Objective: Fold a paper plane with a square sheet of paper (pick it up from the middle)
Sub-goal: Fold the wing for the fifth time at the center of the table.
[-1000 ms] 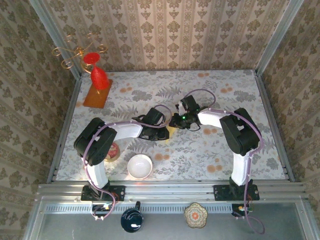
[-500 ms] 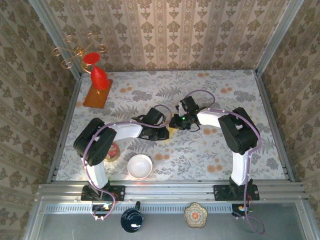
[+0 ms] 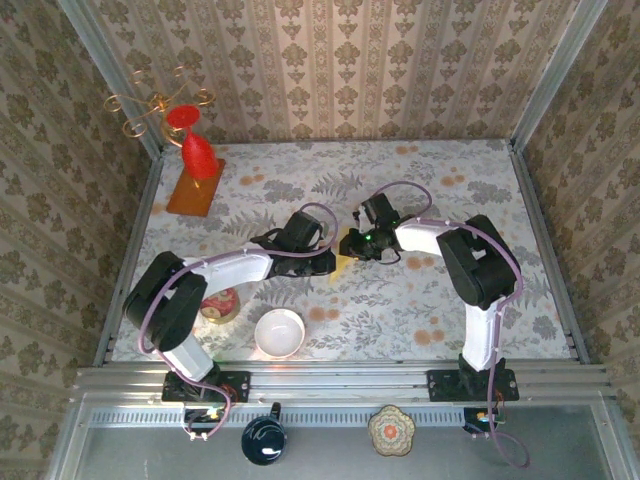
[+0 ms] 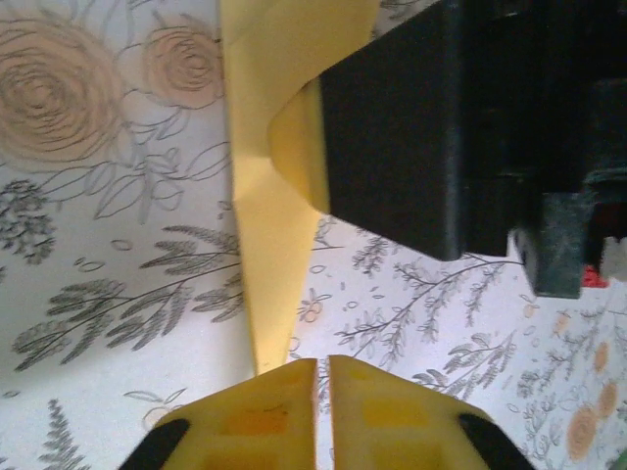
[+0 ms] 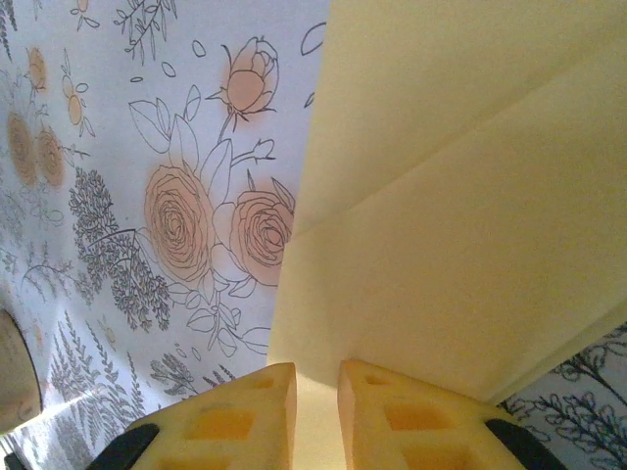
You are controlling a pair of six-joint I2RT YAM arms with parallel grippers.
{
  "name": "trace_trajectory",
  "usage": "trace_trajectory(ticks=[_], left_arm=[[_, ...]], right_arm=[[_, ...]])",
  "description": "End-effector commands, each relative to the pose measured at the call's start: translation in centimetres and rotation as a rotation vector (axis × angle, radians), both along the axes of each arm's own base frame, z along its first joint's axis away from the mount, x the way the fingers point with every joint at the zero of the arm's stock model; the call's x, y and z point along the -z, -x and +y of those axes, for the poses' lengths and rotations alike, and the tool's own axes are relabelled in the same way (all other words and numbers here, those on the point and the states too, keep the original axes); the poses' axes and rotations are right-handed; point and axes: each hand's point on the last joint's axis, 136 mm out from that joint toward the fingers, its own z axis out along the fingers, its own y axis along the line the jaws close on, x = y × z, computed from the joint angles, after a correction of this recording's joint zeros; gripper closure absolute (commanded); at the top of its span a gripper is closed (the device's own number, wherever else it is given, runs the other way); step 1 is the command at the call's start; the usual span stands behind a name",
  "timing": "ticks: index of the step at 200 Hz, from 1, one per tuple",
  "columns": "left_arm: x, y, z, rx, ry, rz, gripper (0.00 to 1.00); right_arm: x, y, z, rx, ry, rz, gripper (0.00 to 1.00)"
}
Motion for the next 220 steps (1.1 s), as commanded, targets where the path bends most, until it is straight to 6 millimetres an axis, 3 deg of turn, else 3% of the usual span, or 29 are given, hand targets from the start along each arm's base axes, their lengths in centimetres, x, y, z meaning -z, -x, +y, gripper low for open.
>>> trace_trajectory(ticks=[1,66,109,220], left_arm=[[0.2,0.4,-1.6,0.048,0.045,0.028,0.91],[2.8,-0.8,-3.0,0.058,0.006,0.099,0.98],[4.1,-1.3,-2.3,0.033,-0.041,0.113,0.99],[7.4,2.3,-0.3,0.009,-0.12,0.207,1.0]], right_arm=[[1.4,2.1,-0.9,0.03,0.023,0.087,0.78],[1.5,2.1,-0.8,0.027,0.018,0.087,0.79],[1.8,2.2,-0.8,0.029,0.019,0.095,0.81],[2.8,2.1,-1.7,0.059,0.056,0.116,0.83]])
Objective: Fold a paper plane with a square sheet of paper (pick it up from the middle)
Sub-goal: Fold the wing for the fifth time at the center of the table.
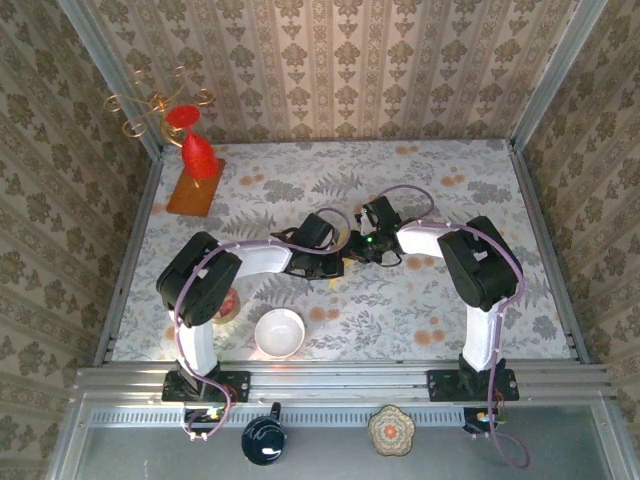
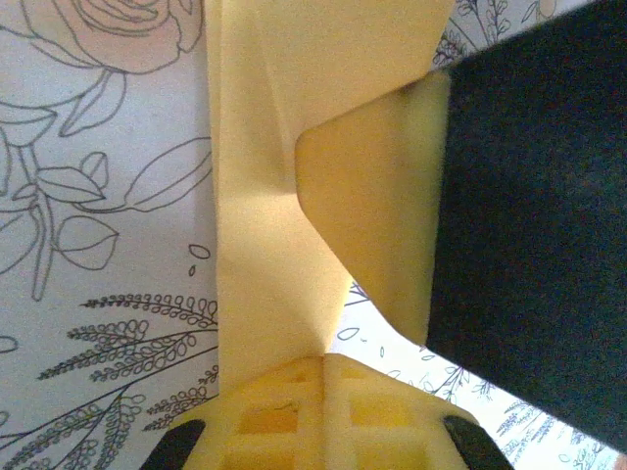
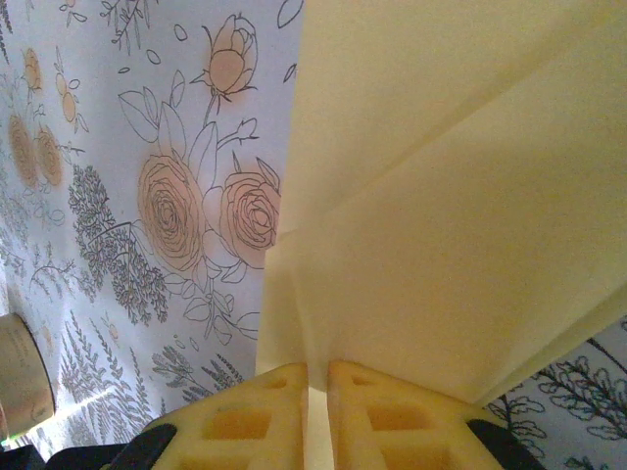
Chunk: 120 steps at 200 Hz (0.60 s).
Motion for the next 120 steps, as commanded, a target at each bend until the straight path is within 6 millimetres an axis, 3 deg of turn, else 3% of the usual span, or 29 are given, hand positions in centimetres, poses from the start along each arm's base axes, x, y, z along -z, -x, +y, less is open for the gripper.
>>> trace_trajectory(ticks=[1,120], left_arm=[[2.3,2.7,1.8,-0.015,-0.085,0.082,1.0],[3.3,8.3,5.2,-0.016,-0.187,0.158,1.0]], right_arm=[[2.7,1.7,-1.5,0.027,0.07,0.097,0.83],[4.5,2.1,-3.1,0.072,0.144,0.14,0.84]])
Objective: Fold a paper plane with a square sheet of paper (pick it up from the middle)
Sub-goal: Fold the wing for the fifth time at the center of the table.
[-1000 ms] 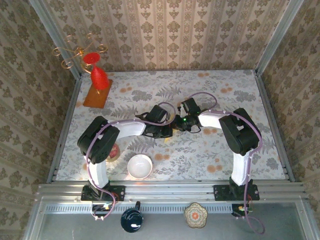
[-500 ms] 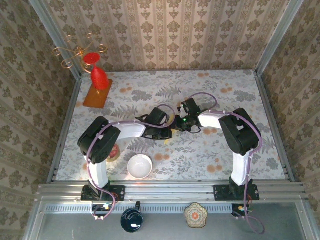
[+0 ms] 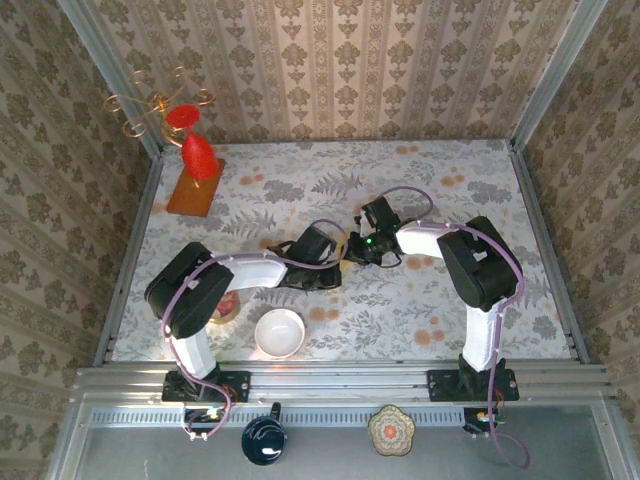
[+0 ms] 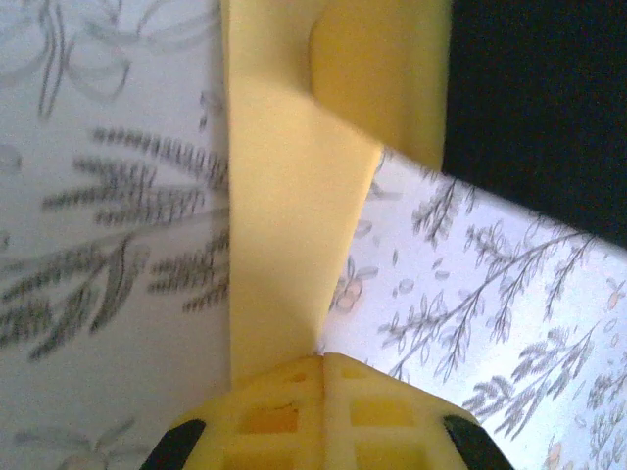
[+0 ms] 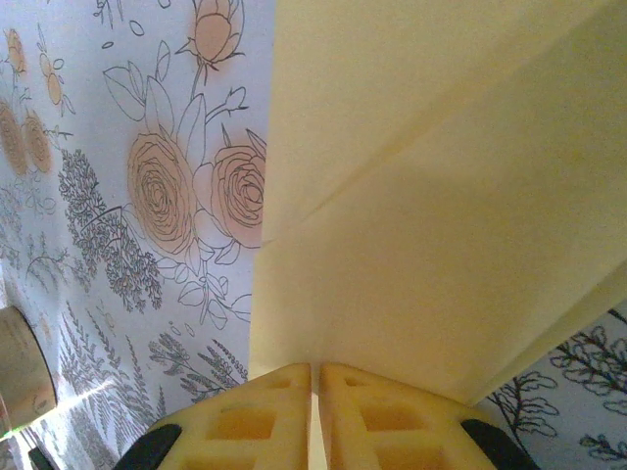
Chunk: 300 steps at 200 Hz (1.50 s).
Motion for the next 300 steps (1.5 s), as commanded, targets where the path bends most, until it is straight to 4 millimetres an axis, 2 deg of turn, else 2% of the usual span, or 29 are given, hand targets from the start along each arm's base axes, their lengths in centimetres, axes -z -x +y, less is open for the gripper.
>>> trace_trajectory(ticks=[1,27,42,78,96,125,153,180,208,246,300], left_arm=[[3.1,5.2,4.1,0.009,-0.168,0.177,1.0],[2.5,5.9,4.8,0.007,-0.17,0.176,1.0],[1.0,5.3,4.3,0.017,-0.141,0.143,1.0],[-5.4,0.9,1.4,0.018,0.009,-0.044,0.99],[-6.8,-1.0,0.8,-0.005,0.057,-0.091,0.99],[-5.7,-2.7,0.1,-0.014,0.053,-0.068,1.0],[-3.8,-3.2,-0.4,-0.007,0.011,-0.033,1.0],[-1.8,-3.3,0.1,-0.019,-0.046,0.003,1.0],[-0.2,-2.6,0.7,-0.02,-0.09,0.044,1.0],[2.1,-0.9,2.5,-0.037,-0.177,0.118,1.0],[4.0,1.0,4.6,-0.061,-0.24,0.183,1.0]], right_arm=[[4.2,1.6,-2.9,0.061,0.138,0.107,0.84],[4.1,1.6,-2.9,0.063,0.135,0.106,0.84],[4.0,1.7,-2.9,0.064,0.13,0.106,0.84],[3.1,1.5,-2.2,0.065,0.076,0.088,0.84],[2.7,1.3,-1.8,0.062,0.051,0.08,0.84],[2.1,1.1,-1.2,0.059,0.012,0.072,0.84],[1.7,1.0,-0.9,0.053,-0.005,0.069,0.84],[1.3,0.8,-0.7,0.048,-0.018,0.06,0.84],[1.2,0.6,-0.7,0.044,-0.024,0.052,0.84],[1.4,-0.3,-1.3,0.052,-0.014,0.029,0.84],[2.3,-4.6,-3.9,0.106,-0.03,-0.011,0.84]])
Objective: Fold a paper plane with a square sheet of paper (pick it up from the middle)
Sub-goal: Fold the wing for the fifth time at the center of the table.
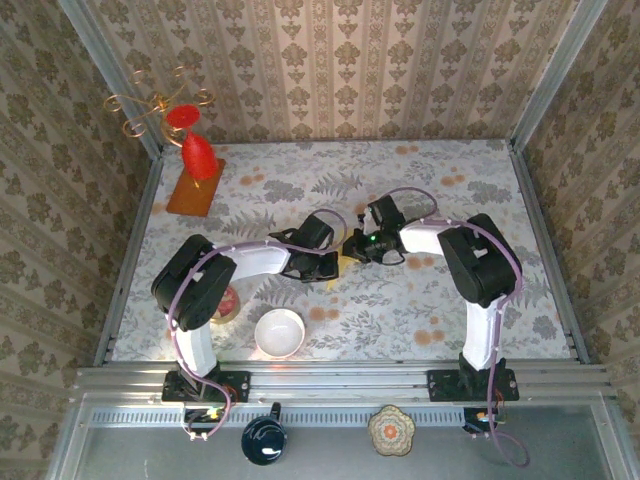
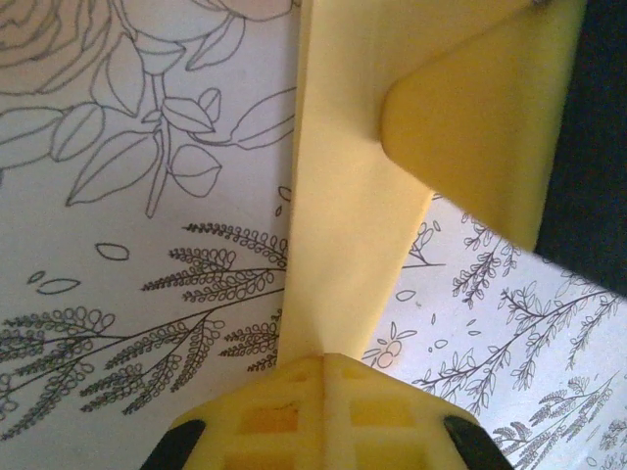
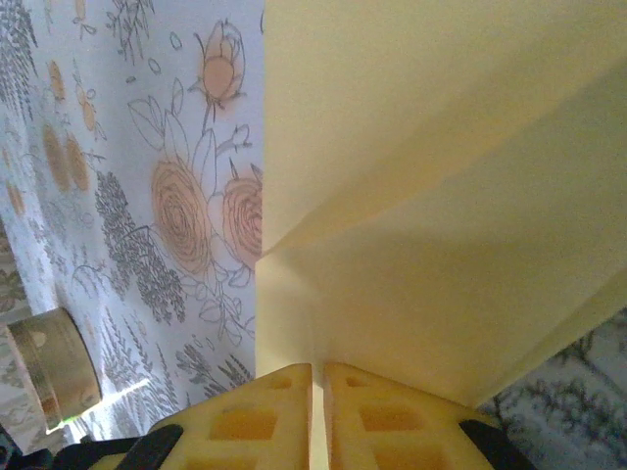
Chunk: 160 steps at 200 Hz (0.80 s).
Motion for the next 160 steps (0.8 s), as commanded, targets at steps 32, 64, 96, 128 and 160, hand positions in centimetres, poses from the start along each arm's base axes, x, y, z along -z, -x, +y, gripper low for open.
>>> trace_trajectory(ticks=[32,64,96,128,160], left_arm=[[4.3,4.0,4.1,-0.026,-0.169,0.155,1.0],[4.6,4.0,4.1,-0.024,-0.169,0.163,1.0],[4.2,3.7,3.8,-0.017,-0.162,0.154,1.0],[3.1,3.0,3.1,-0.003,-0.136,0.129,1.0],[-1.0,1.1,1.4,0.015,-0.037,0.036,0.97]], right_arm=[[2.4,-6.2,-5.6,0.153,0.022,-0.046,0.85],[2.2,-8.3,-7.2,0.189,0.033,-0.068,0.85],[2.0,-10.3,-8.6,0.208,0.067,-0.087,0.85],[-0.4,-11.4,-9.6,0.224,0.08,-0.137,0.84],[-5.2,-10.7,-10.1,0.226,0.092,-0.216,0.79]])
